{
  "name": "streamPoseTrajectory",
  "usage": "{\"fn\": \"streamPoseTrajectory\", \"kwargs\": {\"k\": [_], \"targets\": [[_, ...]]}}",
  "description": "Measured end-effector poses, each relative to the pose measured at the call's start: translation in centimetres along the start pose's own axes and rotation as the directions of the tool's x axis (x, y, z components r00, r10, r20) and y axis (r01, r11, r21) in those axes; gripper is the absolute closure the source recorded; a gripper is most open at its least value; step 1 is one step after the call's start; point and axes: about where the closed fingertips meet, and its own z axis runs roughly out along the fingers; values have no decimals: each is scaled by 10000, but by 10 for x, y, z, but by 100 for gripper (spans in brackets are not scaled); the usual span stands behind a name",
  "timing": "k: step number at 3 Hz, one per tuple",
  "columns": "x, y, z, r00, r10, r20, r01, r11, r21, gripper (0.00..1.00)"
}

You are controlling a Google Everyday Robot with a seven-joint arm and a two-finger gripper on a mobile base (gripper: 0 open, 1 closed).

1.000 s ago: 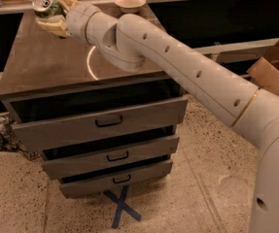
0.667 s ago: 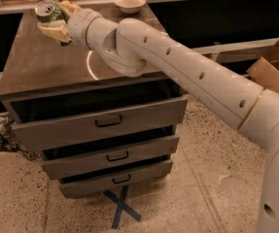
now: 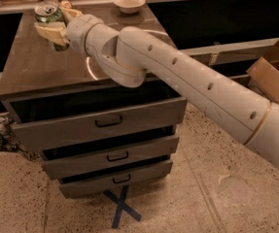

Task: Place green can upright

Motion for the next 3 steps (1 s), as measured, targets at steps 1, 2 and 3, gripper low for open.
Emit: {"fn": "streamPoseTrajectory", "kwargs": {"k": [1, 2, 3], "targets": [[11, 23, -6, 9934, 1124, -212, -1125, 9936, -50, 100], [28, 25, -12, 9892, 1332, -610, -1334, 9911, 12, 100], [33, 28, -15, 9881, 1198, -961, -1225, 9922, -221, 100]]}}
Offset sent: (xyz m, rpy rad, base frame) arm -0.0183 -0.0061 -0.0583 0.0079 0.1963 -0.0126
